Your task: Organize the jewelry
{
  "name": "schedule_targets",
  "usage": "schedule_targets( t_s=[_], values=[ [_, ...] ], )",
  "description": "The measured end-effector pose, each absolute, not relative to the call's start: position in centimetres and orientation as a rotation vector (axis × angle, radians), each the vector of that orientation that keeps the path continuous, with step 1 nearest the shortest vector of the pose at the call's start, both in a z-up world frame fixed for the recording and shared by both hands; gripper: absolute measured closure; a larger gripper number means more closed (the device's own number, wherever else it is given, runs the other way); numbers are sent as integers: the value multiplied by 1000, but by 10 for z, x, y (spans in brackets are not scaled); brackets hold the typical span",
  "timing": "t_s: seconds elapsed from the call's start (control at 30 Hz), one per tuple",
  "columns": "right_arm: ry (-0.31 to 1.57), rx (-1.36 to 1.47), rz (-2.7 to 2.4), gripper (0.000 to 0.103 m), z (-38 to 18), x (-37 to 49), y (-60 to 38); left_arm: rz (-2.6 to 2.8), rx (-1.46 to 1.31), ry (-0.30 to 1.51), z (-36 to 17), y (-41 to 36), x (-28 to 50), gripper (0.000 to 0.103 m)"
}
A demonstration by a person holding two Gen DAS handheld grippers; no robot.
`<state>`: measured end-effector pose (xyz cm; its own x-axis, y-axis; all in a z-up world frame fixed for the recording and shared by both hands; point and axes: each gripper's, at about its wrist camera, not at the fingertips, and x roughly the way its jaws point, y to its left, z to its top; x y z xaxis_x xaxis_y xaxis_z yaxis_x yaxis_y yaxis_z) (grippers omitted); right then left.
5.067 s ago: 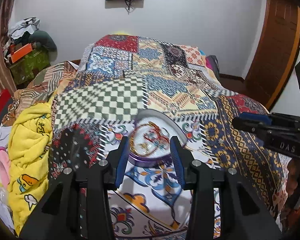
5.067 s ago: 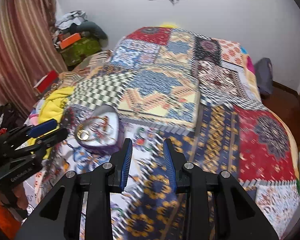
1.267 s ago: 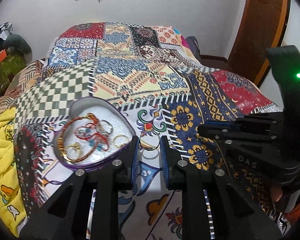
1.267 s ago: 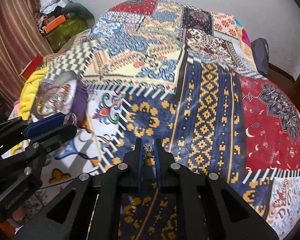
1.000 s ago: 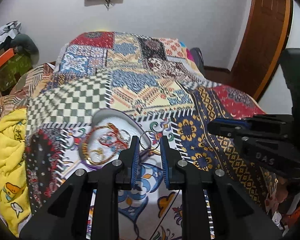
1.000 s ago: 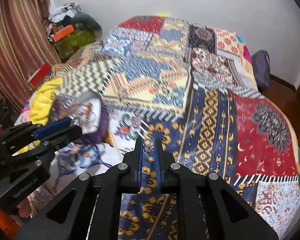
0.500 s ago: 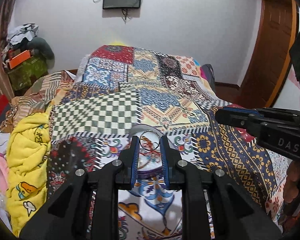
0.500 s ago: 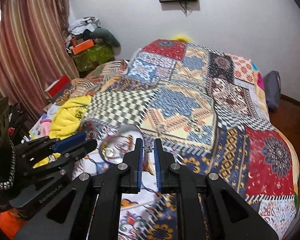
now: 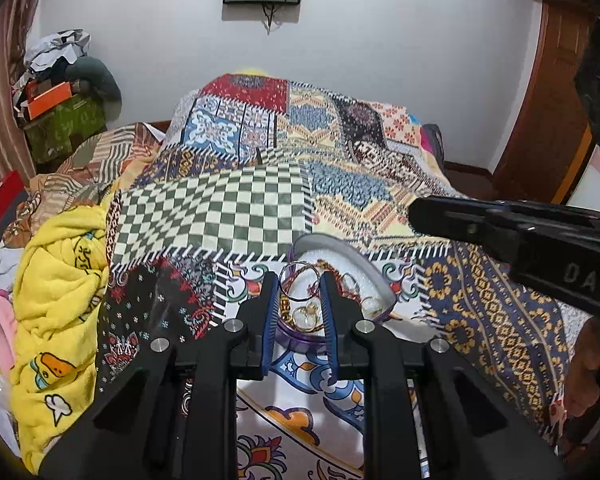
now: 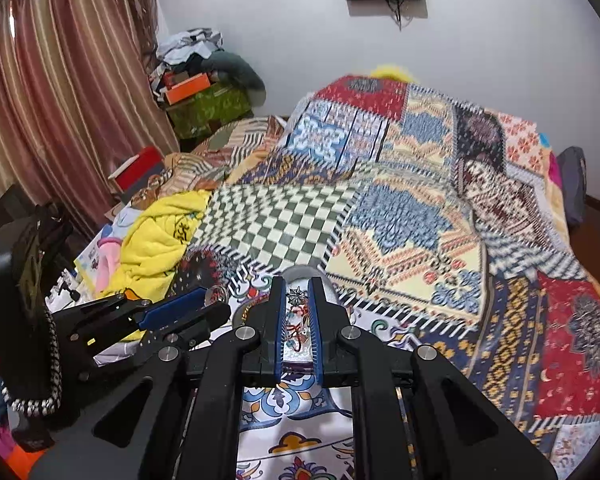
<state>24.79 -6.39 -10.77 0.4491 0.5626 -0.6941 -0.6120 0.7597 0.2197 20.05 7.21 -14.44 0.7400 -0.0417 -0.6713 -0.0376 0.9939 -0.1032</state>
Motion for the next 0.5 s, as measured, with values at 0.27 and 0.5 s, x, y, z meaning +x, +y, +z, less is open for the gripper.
schedule_targets(
  t_s=[0.27, 0.5],
  values=[
    [911, -92, 722, 93, -144, 259, -54, -9, -131, 791, -168, 77, 215, 83],
    [953, -113, 721, 93, -163, 263, -52, 6, -106, 799, -176, 74, 220, 83]
  ],
)
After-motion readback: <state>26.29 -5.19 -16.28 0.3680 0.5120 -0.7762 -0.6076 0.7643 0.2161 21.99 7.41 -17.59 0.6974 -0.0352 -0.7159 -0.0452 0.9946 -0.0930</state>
